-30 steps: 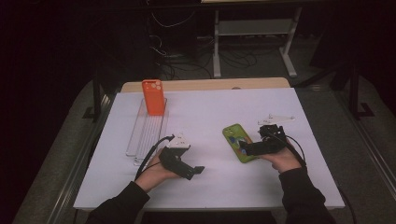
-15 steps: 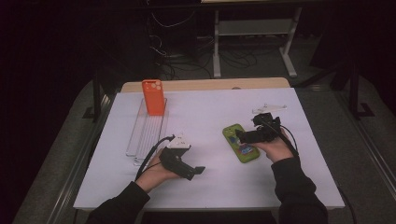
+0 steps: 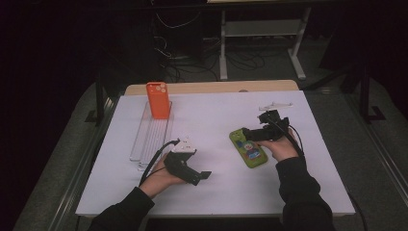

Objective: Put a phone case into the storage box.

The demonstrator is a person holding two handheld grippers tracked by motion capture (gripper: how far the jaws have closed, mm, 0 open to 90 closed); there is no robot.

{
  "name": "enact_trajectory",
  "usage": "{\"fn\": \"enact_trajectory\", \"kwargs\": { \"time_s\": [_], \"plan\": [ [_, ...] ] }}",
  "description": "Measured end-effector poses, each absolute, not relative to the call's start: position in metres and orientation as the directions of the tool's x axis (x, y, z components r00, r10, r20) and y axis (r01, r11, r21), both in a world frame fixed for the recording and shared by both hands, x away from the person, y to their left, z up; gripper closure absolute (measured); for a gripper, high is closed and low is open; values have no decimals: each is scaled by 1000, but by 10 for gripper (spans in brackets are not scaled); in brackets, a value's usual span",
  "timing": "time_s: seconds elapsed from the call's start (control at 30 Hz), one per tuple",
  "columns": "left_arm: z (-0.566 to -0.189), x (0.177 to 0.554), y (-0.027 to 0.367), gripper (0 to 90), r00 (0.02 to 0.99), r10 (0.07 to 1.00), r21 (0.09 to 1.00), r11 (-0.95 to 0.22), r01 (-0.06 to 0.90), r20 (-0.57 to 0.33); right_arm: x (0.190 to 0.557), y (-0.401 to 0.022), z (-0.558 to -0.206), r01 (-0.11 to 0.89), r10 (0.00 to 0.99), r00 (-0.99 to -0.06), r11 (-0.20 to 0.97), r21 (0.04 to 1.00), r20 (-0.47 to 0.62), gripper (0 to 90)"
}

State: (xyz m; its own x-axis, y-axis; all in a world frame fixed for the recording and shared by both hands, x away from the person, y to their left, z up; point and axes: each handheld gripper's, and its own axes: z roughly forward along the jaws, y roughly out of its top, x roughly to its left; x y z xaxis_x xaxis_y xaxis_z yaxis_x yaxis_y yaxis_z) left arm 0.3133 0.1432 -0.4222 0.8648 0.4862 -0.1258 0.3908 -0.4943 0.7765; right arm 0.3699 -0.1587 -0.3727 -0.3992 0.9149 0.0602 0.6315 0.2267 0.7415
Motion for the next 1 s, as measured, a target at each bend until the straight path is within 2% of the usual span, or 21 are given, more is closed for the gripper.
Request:
{"fn": "enact_trajectory", "kwargs": {
  "time_s": [1.0],
  "plan": [
    [-424, 314, 143, 0, 873, 475, 765, -520, 380, -111, 370, -142, -421, 779, 914, -403, 317, 542, 45, 0]
  ]
}}
